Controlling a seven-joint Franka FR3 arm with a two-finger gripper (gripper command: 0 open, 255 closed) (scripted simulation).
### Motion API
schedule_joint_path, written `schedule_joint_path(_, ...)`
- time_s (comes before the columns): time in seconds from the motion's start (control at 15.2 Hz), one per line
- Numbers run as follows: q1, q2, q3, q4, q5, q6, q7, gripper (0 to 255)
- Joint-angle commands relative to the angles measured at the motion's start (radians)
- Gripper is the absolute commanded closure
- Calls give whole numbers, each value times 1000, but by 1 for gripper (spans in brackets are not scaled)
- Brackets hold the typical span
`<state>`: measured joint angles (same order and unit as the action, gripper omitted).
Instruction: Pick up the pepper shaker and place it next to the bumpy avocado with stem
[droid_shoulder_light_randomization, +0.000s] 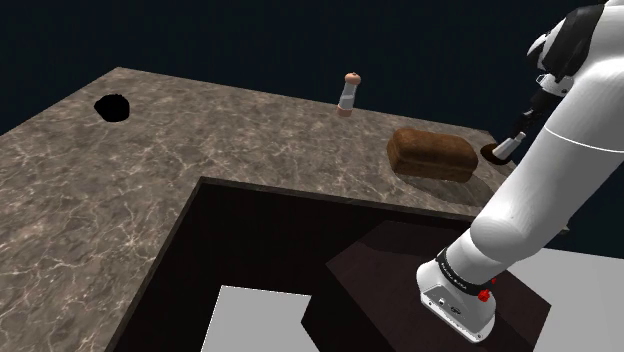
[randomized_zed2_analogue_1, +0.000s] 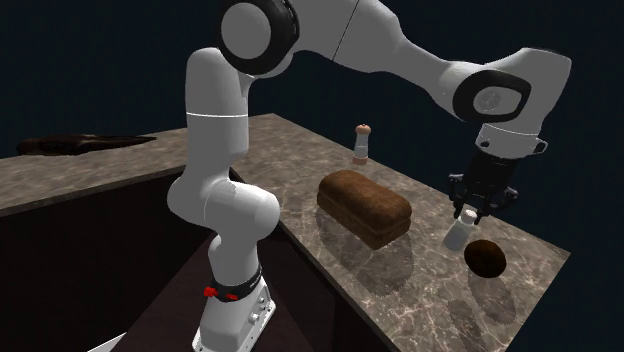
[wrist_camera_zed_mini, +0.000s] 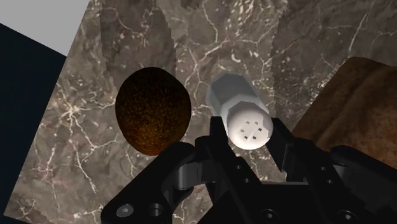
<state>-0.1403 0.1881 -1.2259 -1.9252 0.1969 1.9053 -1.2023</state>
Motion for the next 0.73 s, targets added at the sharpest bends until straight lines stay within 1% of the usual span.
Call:
schedule_joint_path(0.0, -7, 14, 9, -19, 16, 24, -8, 255)
schedule_joint_path(0.66, -70, 101, 69, -92, 110, 132, -73, 255)
